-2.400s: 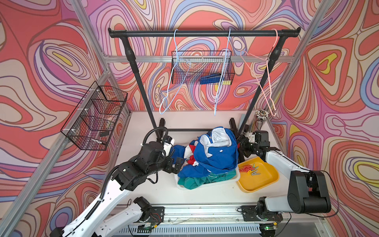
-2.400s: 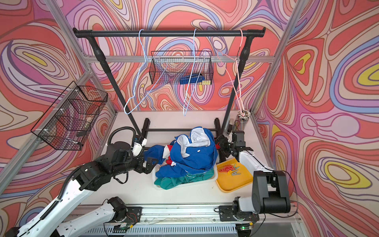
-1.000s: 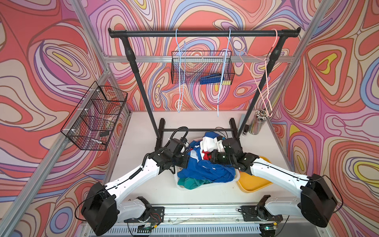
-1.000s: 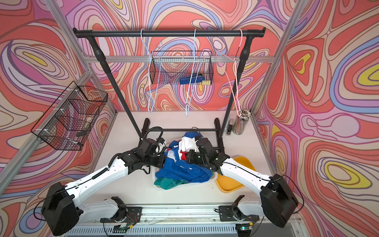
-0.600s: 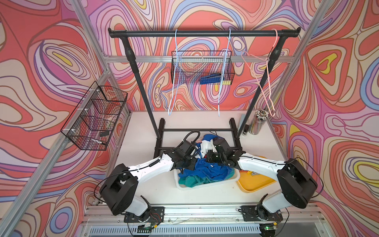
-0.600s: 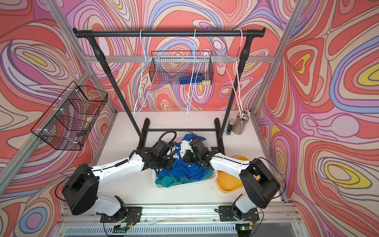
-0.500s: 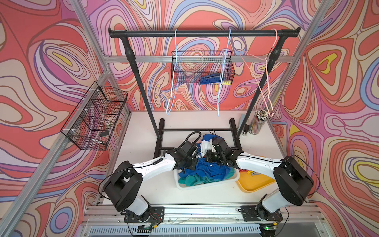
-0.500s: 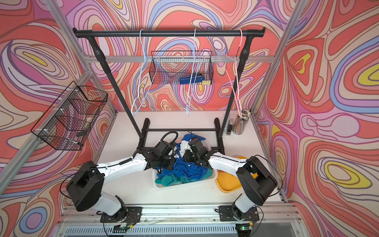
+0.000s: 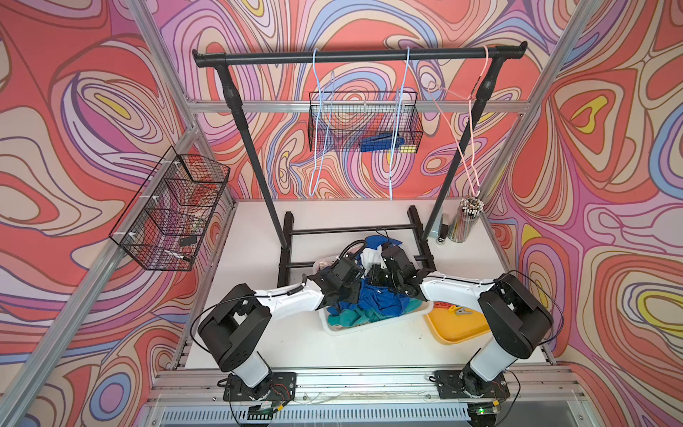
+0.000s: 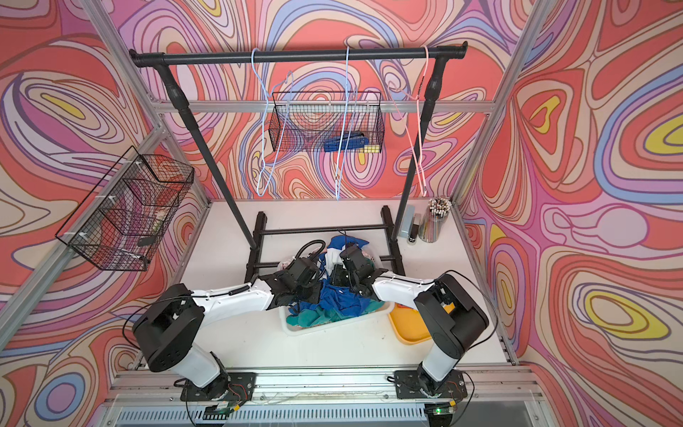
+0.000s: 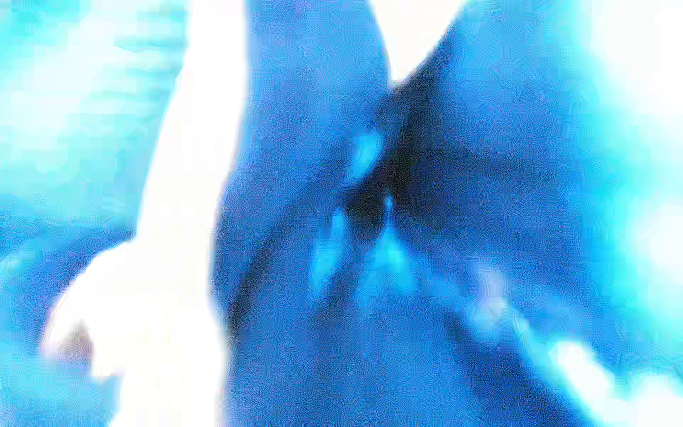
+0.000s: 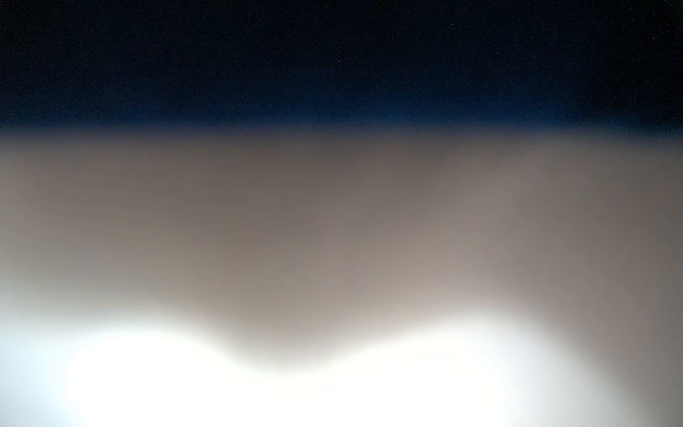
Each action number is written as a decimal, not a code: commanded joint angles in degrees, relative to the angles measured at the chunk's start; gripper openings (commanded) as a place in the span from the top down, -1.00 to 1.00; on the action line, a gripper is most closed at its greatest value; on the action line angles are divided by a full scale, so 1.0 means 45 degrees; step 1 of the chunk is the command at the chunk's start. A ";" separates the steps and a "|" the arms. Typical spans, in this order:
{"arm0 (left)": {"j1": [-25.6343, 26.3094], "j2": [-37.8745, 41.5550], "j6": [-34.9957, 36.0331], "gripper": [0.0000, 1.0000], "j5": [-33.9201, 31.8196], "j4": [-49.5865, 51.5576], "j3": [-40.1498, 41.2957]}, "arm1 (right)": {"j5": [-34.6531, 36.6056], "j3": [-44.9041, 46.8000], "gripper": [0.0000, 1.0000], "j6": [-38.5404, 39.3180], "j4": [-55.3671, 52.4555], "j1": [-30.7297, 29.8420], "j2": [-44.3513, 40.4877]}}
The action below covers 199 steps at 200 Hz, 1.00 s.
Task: Remove the clothespins securing jackets to the hanger
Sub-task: Adjust the jacket in the basket.
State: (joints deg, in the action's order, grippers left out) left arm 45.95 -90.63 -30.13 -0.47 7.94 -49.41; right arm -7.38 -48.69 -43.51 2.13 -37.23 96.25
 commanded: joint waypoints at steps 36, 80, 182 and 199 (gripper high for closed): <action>0.0327 0.5078 0.0331 -0.26 0.0285 0.4215 -0.0061 | 0.0694 0.1193 1.00 -0.0312 -0.2903 -0.0202 0.1248; -0.1551 0.8800 -0.0002 -0.59 0.0482 0.6062 0.0681 | 0.0394 0.1114 1.00 -0.0309 -0.2758 -0.0202 0.0921; -0.4352 0.7827 -0.0334 -0.42 0.2528 0.4436 0.2480 | 0.0026 0.0987 1.00 -0.0205 -0.2579 -0.0202 0.0806; -0.4337 0.7785 -0.0308 -0.05 0.2431 0.4633 0.2098 | 0.0000 0.1014 1.00 -0.0190 -0.2537 -0.0200 0.0780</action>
State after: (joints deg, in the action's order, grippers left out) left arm 26.63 -55.46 -31.20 9.19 30.55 -37.43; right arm -7.33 -48.10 -43.79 2.96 -37.47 94.87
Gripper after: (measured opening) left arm 0.679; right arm 0.052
